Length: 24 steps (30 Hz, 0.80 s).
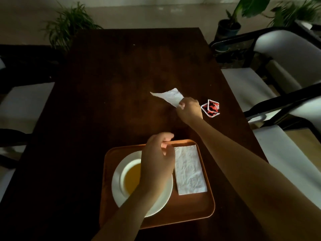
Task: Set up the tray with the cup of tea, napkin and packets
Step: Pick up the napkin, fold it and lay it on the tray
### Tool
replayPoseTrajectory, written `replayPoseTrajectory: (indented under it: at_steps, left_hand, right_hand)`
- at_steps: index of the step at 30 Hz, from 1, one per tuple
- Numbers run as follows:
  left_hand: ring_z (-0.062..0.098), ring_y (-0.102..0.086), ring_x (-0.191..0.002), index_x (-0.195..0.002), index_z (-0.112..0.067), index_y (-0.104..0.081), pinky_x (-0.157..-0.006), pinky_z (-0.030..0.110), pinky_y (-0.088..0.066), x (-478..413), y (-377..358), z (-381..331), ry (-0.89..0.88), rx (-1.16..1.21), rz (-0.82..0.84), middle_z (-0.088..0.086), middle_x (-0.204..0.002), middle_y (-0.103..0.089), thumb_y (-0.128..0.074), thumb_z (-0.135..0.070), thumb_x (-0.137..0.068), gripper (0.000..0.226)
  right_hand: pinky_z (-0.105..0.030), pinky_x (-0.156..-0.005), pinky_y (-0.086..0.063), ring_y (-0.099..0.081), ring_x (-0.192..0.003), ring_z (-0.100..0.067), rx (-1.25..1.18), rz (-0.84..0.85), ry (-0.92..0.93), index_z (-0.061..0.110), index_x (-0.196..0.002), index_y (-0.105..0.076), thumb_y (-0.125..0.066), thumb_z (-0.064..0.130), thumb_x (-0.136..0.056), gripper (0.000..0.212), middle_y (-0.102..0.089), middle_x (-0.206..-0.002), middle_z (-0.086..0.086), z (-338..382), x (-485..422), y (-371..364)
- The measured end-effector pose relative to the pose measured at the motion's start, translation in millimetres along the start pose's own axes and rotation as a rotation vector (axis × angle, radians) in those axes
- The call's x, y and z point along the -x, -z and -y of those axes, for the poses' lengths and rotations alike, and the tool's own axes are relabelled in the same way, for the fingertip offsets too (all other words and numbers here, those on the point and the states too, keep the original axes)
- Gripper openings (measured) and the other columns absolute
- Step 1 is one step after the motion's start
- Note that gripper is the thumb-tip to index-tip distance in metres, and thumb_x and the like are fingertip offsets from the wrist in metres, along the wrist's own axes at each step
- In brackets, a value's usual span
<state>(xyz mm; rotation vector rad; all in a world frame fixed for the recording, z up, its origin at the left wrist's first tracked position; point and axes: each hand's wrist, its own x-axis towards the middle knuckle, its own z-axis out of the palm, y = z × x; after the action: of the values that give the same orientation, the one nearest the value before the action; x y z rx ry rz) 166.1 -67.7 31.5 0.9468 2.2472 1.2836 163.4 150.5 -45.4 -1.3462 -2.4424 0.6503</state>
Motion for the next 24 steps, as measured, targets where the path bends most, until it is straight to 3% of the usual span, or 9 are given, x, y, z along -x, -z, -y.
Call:
replayPoseTrajectory:
  at_steps: [3, 6, 7, 9, 12, 14, 17, 21, 24]
  left_hand:
    - [0.005, -0.054, -0.103, -0.124, -0.021, -0.050, -0.068, 0.001, -0.042, -27.9, -0.3, -3.0, 0.054, 0.101, 0.054, 0.000, -0.126, -0.058, -0.052, -0.008, -0.087, 0.039]
    - [0.011, -0.044, -0.125, -0.140, -0.026, -0.026, -0.090, 0.021, -0.036, -56.4, 5.9, -12.1, 0.125, 0.269, 0.073, 0.003, -0.142, -0.043, -0.055, -0.018, -0.087, 0.061]
    - [0.012, -0.039, -0.129, -0.141, -0.029, -0.021, -0.094, 0.025, -0.034, -61.9, 9.4, -15.7, 0.118, 0.283, 0.078, 0.001, -0.145, -0.039, -0.057, -0.024, -0.087, 0.065]
    - [0.013, -0.039, -0.130, -0.140, -0.035, -0.021, -0.097, 0.029, -0.035, -66.2, 16.1, -22.8, 0.109, 0.359, 0.111, -0.004, -0.146, -0.038, -0.058, -0.039, -0.083, 0.068]
    - [0.005, -0.051, -0.113, -0.121, -0.047, -0.044, -0.089, 0.027, -0.045, -59.2, 24.7, -32.2, 0.117, 0.459, 0.177, -0.018, -0.125, -0.055, -0.057, -0.064, -0.070, 0.056]
    - [0.002, -0.056, -0.101, -0.102, -0.050, -0.056, -0.079, 0.021, -0.047, -50.1, 26.7, -33.9, 0.104, 0.481, 0.193, -0.025, -0.105, -0.062, -0.057, -0.068, -0.067, 0.039]
    - [0.015, -0.061, -0.098, -0.088, -0.034, -0.064, -0.076, 0.027, -0.050, -36.9, 22.5, -33.6, 0.175, 0.521, 0.159, -0.009, -0.096, -0.068, -0.059, -0.047, -0.081, 0.015]
    - [0.014, -0.060, -0.089, -0.078, -0.030, -0.062, -0.072, 0.029, -0.049, -18.7, 14.4, -34.1, 0.354, 0.583, 0.089, -0.008, -0.091, -0.065, -0.056, -0.035, -0.087, 0.012]
    - [0.012, -0.067, -0.079, -0.077, -0.027, -0.066, -0.068, 0.028, -0.053, -0.7, 5.6, -32.3, 0.434, 0.677, 0.135, -0.012, -0.082, -0.069, -0.059, -0.029, -0.086, 0.012]
  right_hand:
    - [-0.031, -0.068, -0.042, -0.057, -0.079, -0.024, -0.373, 0.118, -0.083, 0.010, -0.078, -0.063, -0.052, 0.015, -0.081, 0.013, -0.062, -0.080, -0.009, 21.6, 2.2, 44.8]
    - [-0.027, -0.057, -0.038, -0.051, -0.058, -0.011, -0.731, 0.330, -0.022, 0.014, -0.057, -0.053, -0.046, 0.011, -0.080, 0.024, -0.050, -0.062, 0.000, 38.7, 19.7, 92.0]
    - [-0.027, -0.056, -0.037, -0.050, -0.059, -0.013, -0.780, 0.415, 0.029, 0.007, -0.060, -0.051, -0.044, 0.014, -0.076, 0.019, -0.048, -0.064, -0.005, 42.4, 27.5, 105.8]
    - [-0.027, -0.059, -0.043, -0.054, -0.072, -0.024, -0.834, 0.575, 0.111, -0.008, -0.082, -0.055, -0.043, 0.020, -0.072, 0.032, -0.052, -0.080, -0.015, 46.3, 41.9, 127.7]
    - [-0.022, -0.064, -0.053, -0.064, -0.082, -0.020, -0.917, 0.742, 0.166, 0.002, -0.106, -0.060, -0.042, 0.020, -0.080, 0.036, -0.064, -0.092, -0.009, 49.9, 59.1, 149.3]
    - [-0.023, -0.067, -0.055, -0.066, -0.084, -0.017, -0.916, 0.733, 0.186, 0.018, -0.099, -0.064, -0.043, 0.018, -0.088, 0.024, -0.066, -0.091, -0.003, 51.6, 69.8, 158.5]
    - [-0.028, -0.074, -0.055, -0.065, -0.087, -0.016, -0.802, 0.617, 0.152, 0.020, -0.094, -0.061, -0.049, 0.024, -0.090, 0.013, -0.064, -0.090, 0.000, 48.6, 81.7, 166.5]
    - [-0.021, -0.073, -0.052, -0.062, -0.096, -0.013, -0.680, 0.366, 0.040, 0.019, -0.121, -0.047, -0.055, 0.043, -0.087, 0.042, -0.059, -0.106, 0.003, 30.9, 105.0, 164.0]
    - [-0.027, -0.081, -0.054, -0.064, -0.101, -0.017, -0.747, 0.481, -0.163, 0.017, -0.127, -0.048, -0.052, 0.050, -0.086, 0.053, -0.063, -0.115, -0.001, 8.5, 128.1, 149.8]
